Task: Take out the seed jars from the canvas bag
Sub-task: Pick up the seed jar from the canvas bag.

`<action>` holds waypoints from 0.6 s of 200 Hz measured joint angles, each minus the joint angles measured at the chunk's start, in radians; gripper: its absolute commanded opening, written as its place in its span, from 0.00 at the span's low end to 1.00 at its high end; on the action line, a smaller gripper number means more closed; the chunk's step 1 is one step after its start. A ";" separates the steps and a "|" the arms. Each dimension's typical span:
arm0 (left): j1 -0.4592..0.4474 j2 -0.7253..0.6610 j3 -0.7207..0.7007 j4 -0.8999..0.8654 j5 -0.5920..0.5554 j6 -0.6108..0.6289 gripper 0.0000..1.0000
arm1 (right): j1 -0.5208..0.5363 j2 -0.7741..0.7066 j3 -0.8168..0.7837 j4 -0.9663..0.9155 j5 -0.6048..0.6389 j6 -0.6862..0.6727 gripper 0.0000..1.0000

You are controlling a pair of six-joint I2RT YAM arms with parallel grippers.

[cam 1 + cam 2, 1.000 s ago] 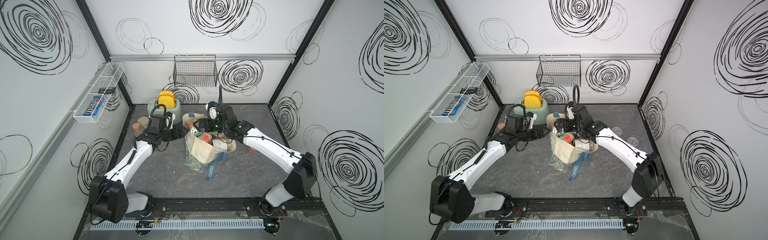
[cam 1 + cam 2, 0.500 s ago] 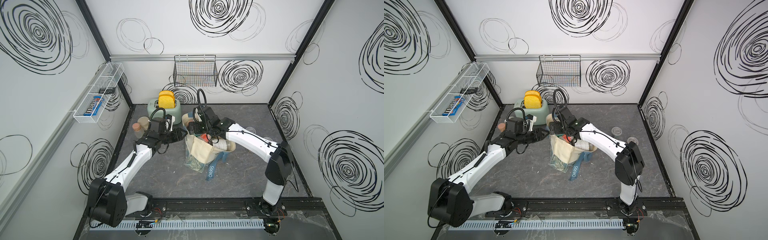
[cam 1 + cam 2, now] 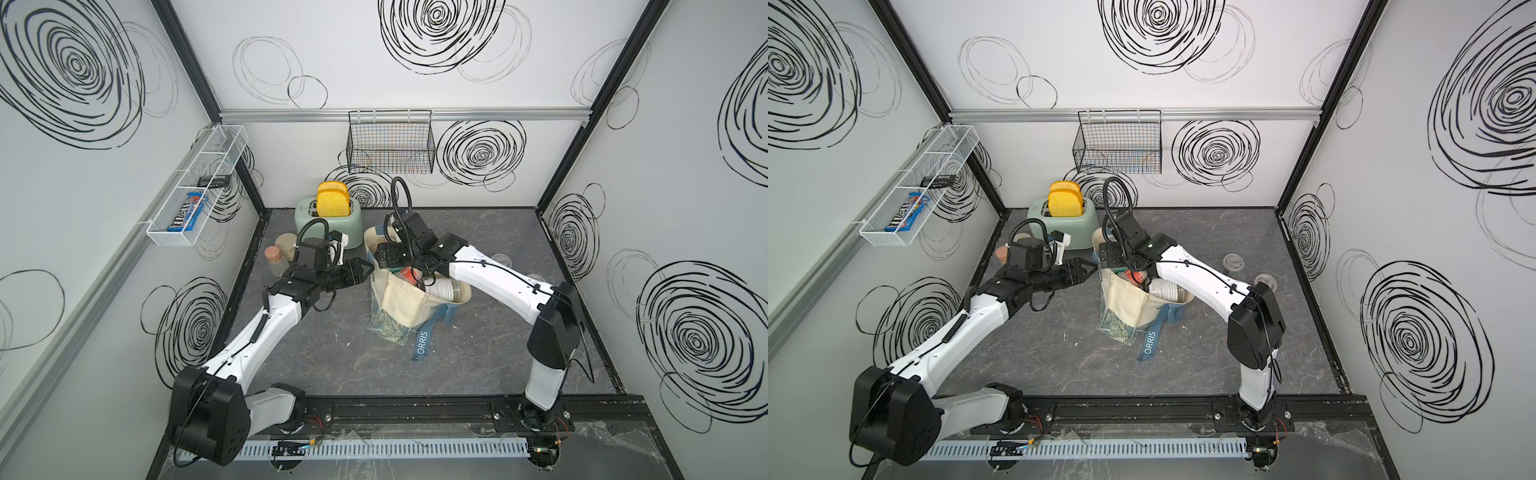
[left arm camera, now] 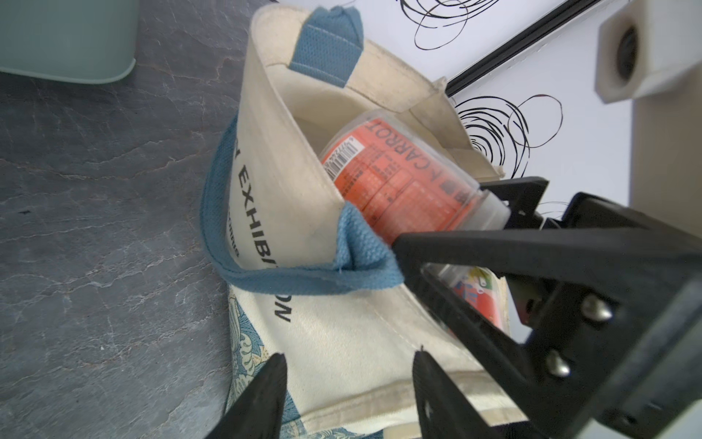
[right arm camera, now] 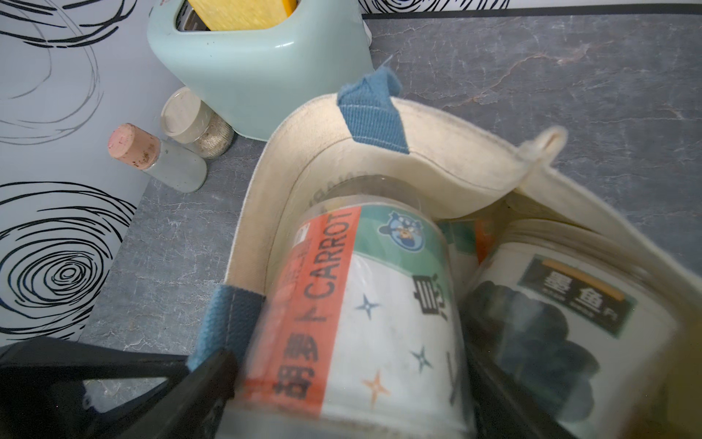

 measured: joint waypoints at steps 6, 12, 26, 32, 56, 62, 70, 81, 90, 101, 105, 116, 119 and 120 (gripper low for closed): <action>0.000 -0.006 0.000 0.000 0.000 0.000 0.60 | 0.000 -0.003 0.000 0.000 -0.001 0.000 0.76; 0.000 -0.013 0.000 0.000 0.000 -0.001 0.61 | 0.000 -0.008 0.000 0.001 -0.001 0.000 0.76; 0.000 -0.029 0.000 0.000 0.000 -0.003 0.61 | 0.000 -0.026 -0.001 0.002 -0.003 0.000 0.76; 0.000 -0.036 0.000 -0.001 0.000 -0.003 0.62 | 0.000 -0.037 -0.005 0.006 -0.004 0.000 0.76; 0.000 -0.055 0.000 -0.002 -0.001 -0.004 0.64 | -0.002 -0.116 -0.034 0.034 -0.005 0.000 0.76; 0.000 -0.058 0.000 -0.002 -0.001 -0.005 0.65 | -0.003 -0.136 -0.040 0.040 -0.004 0.001 0.76; 0.000 -0.063 0.000 -0.003 -0.001 -0.006 0.65 | -0.007 -0.163 -0.046 0.048 -0.004 0.001 0.76; -0.002 -0.068 0.000 -0.004 -0.002 -0.006 0.67 | -0.013 -0.198 -0.052 0.056 -0.004 0.003 0.76; -0.004 -0.071 0.000 -0.006 -0.003 -0.006 0.69 | -0.017 -0.223 -0.059 0.063 -0.004 0.003 0.76; -0.006 -0.076 0.000 -0.013 -0.008 -0.005 0.74 | -0.027 -0.257 -0.075 0.066 -0.003 0.003 0.76; -0.008 -0.078 0.000 -0.017 -0.010 -0.005 0.77 | -0.031 -0.270 -0.083 0.066 -0.003 0.003 0.76; -0.015 -0.087 0.000 -0.035 -0.030 0.003 0.88 | -0.045 -0.313 -0.117 0.066 -0.004 0.003 0.76; -0.018 -0.090 0.000 -0.039 -0.034 0.006 0.91 | -0.051 -0.332 -0.131 0.064 -0.003 0.003 0.76; -0.019 -0.092 0.001 -0.042 -0.039 0.006 0.92 | -0.053 -0.336 -0.134 0.064 -0.003 0.003 0.76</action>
